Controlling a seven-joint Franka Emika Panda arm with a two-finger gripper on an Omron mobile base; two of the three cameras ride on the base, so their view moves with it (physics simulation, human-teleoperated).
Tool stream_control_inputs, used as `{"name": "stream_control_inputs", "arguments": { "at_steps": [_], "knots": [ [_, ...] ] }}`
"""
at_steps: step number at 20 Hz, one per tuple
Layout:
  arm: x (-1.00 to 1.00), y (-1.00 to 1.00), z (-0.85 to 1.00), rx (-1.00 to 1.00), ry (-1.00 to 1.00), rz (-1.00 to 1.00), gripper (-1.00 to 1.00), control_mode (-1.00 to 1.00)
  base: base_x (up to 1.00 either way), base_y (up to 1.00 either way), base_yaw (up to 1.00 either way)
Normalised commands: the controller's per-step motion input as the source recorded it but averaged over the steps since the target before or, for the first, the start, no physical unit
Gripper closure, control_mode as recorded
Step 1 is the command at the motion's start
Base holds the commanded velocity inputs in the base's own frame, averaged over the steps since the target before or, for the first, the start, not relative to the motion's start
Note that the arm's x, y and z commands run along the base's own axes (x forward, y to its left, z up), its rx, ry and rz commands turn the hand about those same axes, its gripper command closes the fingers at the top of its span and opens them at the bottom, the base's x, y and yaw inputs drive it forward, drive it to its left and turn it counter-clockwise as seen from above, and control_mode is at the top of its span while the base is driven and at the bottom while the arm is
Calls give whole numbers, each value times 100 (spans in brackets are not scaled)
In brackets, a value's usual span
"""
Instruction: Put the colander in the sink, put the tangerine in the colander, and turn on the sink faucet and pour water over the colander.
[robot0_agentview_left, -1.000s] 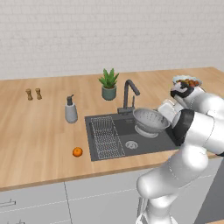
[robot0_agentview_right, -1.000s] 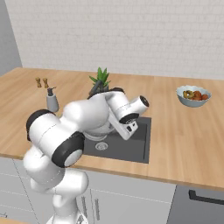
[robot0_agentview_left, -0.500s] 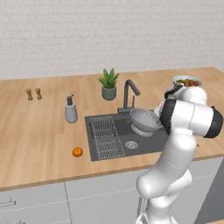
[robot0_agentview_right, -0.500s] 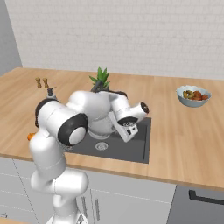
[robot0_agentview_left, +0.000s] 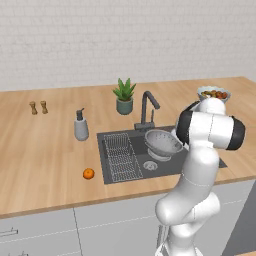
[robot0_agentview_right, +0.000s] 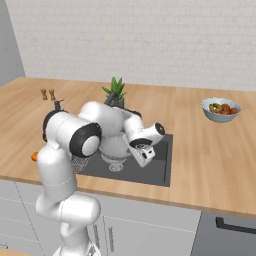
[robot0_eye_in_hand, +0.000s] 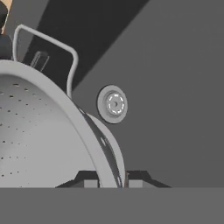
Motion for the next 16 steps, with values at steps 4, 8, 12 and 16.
{"name": "stream_control_inputs", "arguments": {
  "at_steps": [4,8,12,16],
  "knots": [
    [20,0,-43,-11,4,8,100,-100,0,0,0],
    [30,0,-34,-2,-1,0,100,-100,0,0,0],
    [35,2,-49,4,-1,0,100,-100,0,0,0],
    [43,19,-37,0,0,0,100,-100,0,0,0]
  ]
}}
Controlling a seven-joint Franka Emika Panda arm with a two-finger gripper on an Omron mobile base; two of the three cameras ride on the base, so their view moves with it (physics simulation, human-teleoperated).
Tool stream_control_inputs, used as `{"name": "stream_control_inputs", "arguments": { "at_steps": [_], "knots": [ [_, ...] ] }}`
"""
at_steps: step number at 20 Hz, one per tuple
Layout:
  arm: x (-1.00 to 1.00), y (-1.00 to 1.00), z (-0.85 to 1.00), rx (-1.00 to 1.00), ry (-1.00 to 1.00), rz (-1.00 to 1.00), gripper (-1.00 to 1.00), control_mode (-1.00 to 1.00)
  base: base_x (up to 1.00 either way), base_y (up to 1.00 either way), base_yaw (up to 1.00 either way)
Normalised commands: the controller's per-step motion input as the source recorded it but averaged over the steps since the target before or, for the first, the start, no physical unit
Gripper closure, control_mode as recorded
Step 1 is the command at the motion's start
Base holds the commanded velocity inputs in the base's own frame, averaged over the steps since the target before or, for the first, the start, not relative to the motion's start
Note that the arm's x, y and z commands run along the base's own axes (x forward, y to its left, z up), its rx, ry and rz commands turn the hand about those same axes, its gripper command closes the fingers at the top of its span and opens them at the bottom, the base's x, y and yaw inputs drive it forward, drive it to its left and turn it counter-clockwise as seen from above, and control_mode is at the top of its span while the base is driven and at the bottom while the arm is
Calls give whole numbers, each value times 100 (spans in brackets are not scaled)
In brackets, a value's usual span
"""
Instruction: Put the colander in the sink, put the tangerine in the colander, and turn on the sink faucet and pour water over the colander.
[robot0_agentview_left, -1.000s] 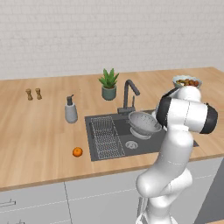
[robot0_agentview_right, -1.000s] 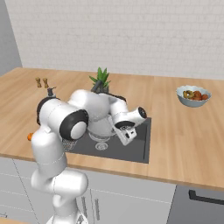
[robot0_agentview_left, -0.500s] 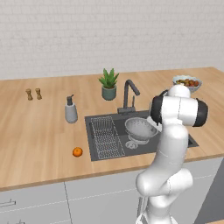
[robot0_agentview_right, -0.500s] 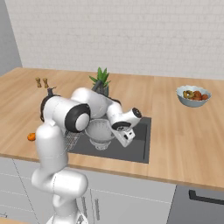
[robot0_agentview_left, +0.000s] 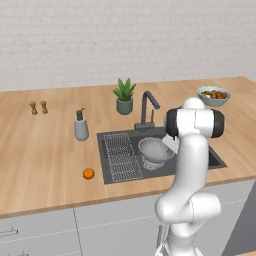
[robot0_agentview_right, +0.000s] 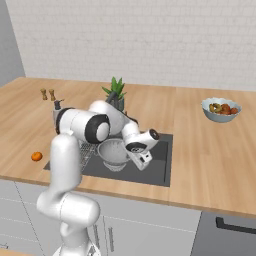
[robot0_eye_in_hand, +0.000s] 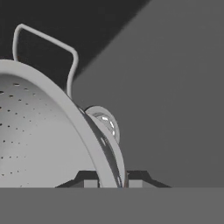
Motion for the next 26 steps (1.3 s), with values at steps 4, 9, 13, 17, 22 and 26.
{"name": "stream_control_inputs", "arguments": {
  "at_steps": [4,9,13,17,22,26],
  "knots": [
    [25,16,-36,0,4,0,100,-100,0,0,0],
    [22,1,-32,-2,1,0,100,-100,0,0,0],
    [23,0,-31,-3,1,0,100,-100,0,0,0],
    [22,1,-33,-3,1,0,100,-100,0,0,0],
    [0,20,-11,-2,0,0,100,-100,0,0,0],
    [-14,40,-4,-1,-2,0,100,-100,0,0,0]
  ]
}}
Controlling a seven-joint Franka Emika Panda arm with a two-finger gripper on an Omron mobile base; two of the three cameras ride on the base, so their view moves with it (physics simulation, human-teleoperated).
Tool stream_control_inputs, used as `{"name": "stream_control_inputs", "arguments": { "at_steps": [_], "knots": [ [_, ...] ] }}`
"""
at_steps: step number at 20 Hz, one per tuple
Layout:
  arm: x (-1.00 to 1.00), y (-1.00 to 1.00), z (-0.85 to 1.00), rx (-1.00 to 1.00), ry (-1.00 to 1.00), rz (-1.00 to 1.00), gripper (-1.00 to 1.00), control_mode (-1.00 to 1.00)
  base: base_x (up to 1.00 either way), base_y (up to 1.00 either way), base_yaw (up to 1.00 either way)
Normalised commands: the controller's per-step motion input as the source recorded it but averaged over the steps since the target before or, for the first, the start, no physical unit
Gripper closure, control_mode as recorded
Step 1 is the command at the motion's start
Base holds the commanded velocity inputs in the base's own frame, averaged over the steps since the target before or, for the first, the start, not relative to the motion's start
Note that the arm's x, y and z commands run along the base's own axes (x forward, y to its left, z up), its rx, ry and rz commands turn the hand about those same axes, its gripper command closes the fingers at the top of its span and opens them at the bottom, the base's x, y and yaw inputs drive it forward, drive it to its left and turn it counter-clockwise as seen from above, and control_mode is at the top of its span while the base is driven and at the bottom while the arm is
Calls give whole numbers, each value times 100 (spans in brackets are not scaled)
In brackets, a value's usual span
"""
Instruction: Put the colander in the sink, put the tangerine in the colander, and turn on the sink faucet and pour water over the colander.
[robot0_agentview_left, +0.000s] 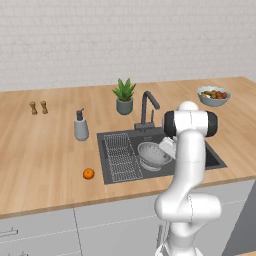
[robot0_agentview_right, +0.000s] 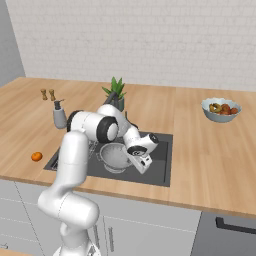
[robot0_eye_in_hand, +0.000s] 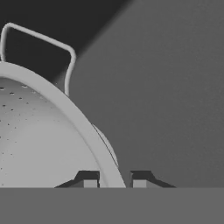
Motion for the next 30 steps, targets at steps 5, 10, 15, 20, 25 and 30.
{"name": "stream_control_inputs", "arguments": {
  "at_steps": [5,10,15,20,25,30],
  "knots": [
    [-59,27,0,0,-2,1,-100,-100,0,0,0],
    [-62,-15,0,0,-4,1,-100,-100,0,0,0],
    [-22,-4,19,0,-9,0,-100,-100,0,0,0],
    [-19,0,79,3,-24,0,-100,-100,0,0,0],
    [-26,3,86,-2,-8,0,-100,-100,0,0,0],
    [-28,0,100,-2,0,1,-100,-100,0,0,0]
  ]
}}
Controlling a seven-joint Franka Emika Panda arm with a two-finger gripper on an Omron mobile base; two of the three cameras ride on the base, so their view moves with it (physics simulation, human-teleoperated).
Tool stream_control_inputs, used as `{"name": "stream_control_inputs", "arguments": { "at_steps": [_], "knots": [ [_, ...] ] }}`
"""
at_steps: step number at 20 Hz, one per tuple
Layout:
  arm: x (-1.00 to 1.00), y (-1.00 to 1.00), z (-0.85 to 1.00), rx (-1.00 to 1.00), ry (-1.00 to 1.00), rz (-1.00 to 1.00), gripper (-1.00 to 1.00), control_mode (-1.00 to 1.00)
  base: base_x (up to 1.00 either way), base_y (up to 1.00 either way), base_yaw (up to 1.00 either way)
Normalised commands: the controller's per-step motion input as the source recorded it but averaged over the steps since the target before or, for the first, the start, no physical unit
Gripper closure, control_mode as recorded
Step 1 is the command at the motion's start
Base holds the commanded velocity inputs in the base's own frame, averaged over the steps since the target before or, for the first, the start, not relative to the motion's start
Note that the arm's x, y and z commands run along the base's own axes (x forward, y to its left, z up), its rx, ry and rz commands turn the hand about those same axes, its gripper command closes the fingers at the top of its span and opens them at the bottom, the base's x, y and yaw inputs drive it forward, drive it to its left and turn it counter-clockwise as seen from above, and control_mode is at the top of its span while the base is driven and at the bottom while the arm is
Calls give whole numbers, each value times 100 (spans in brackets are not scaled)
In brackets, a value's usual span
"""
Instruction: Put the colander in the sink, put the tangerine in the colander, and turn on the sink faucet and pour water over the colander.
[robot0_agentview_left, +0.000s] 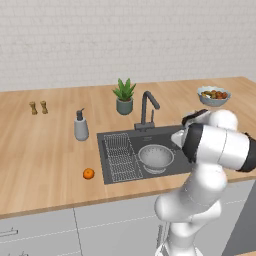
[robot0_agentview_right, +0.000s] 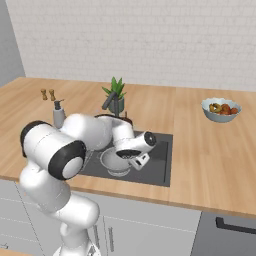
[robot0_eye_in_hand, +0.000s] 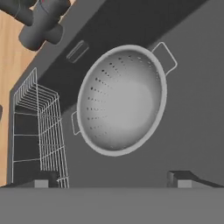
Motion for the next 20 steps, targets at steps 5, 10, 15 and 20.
{"name": "stream_control_inputs", "arguments": {
  "at_steps": [5,10,15,20],
  "knots": [
    [-44,2,100,0,0,4,-100,-100,0,0,0],
    [-42,58,80,-3,0,11,-100,-100,0,0,0],
    [-4,100,71,-14,0,3,-100,-100,0,0,0],
    [-10,100,31,-10,6,9,-100,-100,0,0,0]
  ]
}}
